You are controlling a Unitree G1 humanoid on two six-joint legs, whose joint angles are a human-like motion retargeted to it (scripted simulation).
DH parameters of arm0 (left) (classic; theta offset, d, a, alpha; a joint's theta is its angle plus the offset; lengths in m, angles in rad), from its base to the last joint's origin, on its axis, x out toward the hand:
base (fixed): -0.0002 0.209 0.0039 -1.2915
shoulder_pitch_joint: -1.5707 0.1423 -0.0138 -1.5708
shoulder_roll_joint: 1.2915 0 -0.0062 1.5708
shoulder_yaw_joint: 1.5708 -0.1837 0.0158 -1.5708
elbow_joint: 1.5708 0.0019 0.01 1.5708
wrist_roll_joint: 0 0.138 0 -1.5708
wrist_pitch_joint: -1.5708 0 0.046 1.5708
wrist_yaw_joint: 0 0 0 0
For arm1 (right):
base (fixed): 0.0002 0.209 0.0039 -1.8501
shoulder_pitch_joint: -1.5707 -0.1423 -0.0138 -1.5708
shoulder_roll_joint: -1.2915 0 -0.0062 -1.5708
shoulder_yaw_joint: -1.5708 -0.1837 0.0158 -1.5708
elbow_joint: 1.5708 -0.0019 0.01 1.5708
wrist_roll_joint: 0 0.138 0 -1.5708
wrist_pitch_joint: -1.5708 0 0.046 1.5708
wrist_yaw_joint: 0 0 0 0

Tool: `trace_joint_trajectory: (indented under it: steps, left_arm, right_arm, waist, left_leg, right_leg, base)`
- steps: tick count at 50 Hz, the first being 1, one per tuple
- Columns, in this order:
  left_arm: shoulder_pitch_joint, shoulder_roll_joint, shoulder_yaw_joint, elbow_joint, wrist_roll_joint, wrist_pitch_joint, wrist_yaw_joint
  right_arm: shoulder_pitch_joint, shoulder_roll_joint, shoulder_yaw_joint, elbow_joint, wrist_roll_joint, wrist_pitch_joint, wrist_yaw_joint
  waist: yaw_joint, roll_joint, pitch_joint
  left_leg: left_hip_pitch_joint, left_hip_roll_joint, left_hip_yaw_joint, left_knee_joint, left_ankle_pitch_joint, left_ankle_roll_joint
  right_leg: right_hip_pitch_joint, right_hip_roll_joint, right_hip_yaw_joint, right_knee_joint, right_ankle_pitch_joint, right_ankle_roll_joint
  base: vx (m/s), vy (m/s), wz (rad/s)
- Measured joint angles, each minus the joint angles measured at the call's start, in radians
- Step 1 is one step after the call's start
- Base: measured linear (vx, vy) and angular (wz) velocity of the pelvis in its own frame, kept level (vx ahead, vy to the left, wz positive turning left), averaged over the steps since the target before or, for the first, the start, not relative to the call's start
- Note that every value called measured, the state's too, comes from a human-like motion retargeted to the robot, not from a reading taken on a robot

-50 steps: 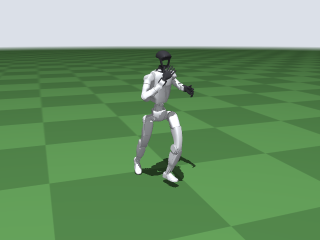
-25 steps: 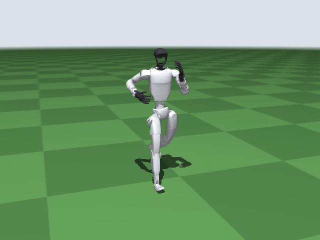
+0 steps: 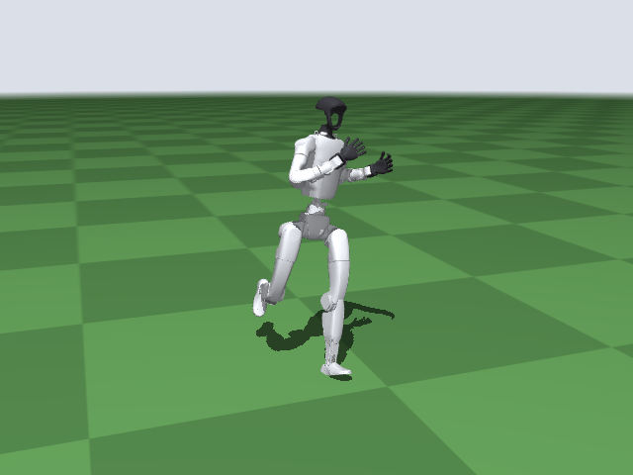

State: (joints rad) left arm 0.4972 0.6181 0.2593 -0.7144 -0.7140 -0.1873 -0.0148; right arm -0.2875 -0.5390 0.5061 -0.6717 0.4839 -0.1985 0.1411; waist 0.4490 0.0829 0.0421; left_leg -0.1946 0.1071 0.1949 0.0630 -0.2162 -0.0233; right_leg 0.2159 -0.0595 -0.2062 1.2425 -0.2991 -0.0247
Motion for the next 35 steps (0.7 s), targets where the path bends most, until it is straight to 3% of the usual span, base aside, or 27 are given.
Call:
trace_joint_trajectory:
  steps: [2,4,7,10,14,17,19,22,25,27,31,35]
  left_arm:
    - [-0.26,-0.001,-0.133,0.091,0.03,0.011,0.045]
    - [-0.479,0.0,-0.247,0.2,0.037,0.017,0.092]
    - [-0.642,-0.02,-0.359,0.232,0.076,-0.021,0.135]
    - [-0.566,0.001,-0.302,0.056,0.069,-0.028,0.05]
    - [-0.402,0.022,-0.209,-0.071,-0.049,-0.03,0.029]
    - [-0.337,0.014,-0.176,-0.089,-0.057,-0.058,0.081]
    - [-0.324,0.017,-0.156,-0.09,-0.037,-0.058,0.091]
    - [-0.345,0.012,-0.137,-0.079,-0.013,-0.043,0.087]
    - [-0.377,-0.04,-0.14,-0.033,0.015,-0.025,0.048]
    - [-0.376,-0.122,-0.171,0.067,-0.027,0.008,0.049]
    - [-0.299,-0.253,-0.257,0.238,-0.146,-0.027,0.154]
    - [-0.144,-0.099,-0.198,0.18,-0.223,-0.024,0.098]
  right_arm:
    - [0.028,0.044,0.01,0.139,-0.077,0.0,-0.028]
    - [0.081,0.073,-0.013,0.285,-0.142,0.004,-0.088]
    - [0.236,0.054,-0.113,0.33,-0.093,-0.016,-0.109]
    - [0.471,-0.031,-0.244,0.174,0.035,-0.024,-0.064]
    - [0.804,-0.069,-0.433,0.064,0.129,0.009,-0.005]
    - [0.98,-0.038,-0.528,0.062,0.122,0.018,-0.029]
    - [1.059,-0.019,-0.591,0.074,0.097,0.036,-0.031]
    - [1.117,-0.023,-0.676,0.088,0.066,0.06,-0.015]
    - [1.072,-0.054,-0.666,0.126,0.093,0.049,-0.027]
    - [0.943,-0.08,-0.58,0.239,0.114,0.04,-0.074]
    - [0.53,-0.184,-0.398,0.411,0.01,0.016,-0.198]
    - [0.136,-0.197,-0.31,0.319,0.015,-0.002,-0.208]
  waist:
    - [-0.036,-0.111,0.047]
    - [-0.071,-0.164,0.096]
    - [-0.137,-0.148,0.139]
    - [-0.205,-0.091,0.107]
    - [-0.317,-0.079,0.04]
    - [-0.451,-0.125,0.033]
    - [-0.533,-0.171,0.035]
    - [-0.589,-0.218,0.03]
    - [-0.544,-0.235,0.05]
    - [-0.473,-0.194,0.103]
    - [-0.352,-0.109,0.176]
    - [-0.215,-0.1,0.12]
  left_leg:
    - [-0.148,-0.131,-0.079,0.286,-0.064,0.233]
    - [-0.286,-0.191,-0.115,0.633,-0.243,0.285]
    - [-0.272,-0.28,-0.152,0.804,-0.358,0.261]
    - [-0.113,-0.254,-0.246,0.739,-0.383,0.183]
    - [0.1,-0.243,-0.411,0.568,-0.225,0.106]
    - [0.152,-0.27,-0.447,0.624,-0.098,0.087]
    - [0.087,-0.23,-0.34,0.826,-0.144,0.121]
    - [-0.112,-0.152,-0.214,1.274,-0.316,0.203]
    - [-0.303,-0.167,-0.186,1.655,-0.41,0.228]
    - [-0.38,-0.164,-0.177,1.787,-0.466,0.236]
    - [-0.474,-0.116,-0.127,1.792,-0.54,0.254]
    - [-0.498,-0.061,-0.044,1.492,-0.519,0.26]
  right_leg:
    - [-0.232,-0.149,0.027,0.325,-0.132,-0.022]
    - [-0.44,-0.223,0.053,0.503,-0.223,-0.051]
    - [-0.674,-0.266,0.119,0.509,-0.286,-0.051]
    - [-0.777,-0.198,0.099,0.225,-0.267,-0.06]
    - [-0.669,-0.126,0.079,-0.482,-0.091,0.052]
    - [-0.491,-0.177,0.117,-0.995,0.028,0.146]
    - [-0.414,-0.236,0.145,-1.134,0.031,0.188]
    - [-0.362,-0.316,0.096,-1.167,0.034,0.226]
    - [-0.376,-0.365,0.006,-1.046,0.114,0.24]
    - [-0.464,-0.352,-0.011,-0.782,-0.003,0.222]
    - [-0.529,-0.328,-0.057,-0.463,-0.167,0.175]
    - [-0.429,-0.282,-0.127,-0.567,-0.138,0.131]
  base:
    - [1.22,-0.13,1.33]
    - [1.18,-0.16,1.71]
    - [1.2,0.12,1.87]
    - [1.18,-0.1,1.43]
    - [1.18,-0.2,2.09]
    - [1.11,-0.39,3.46]
    - [0.96,-0.56,3.93]
    - [0.72,-0.67,3.27]
    - [0.49,-0.66,1.79]
    - [0.38,-0.53,0.68]
    - [0.38,-0.38,0.47]
    - [0.48,-0.09,0.54]
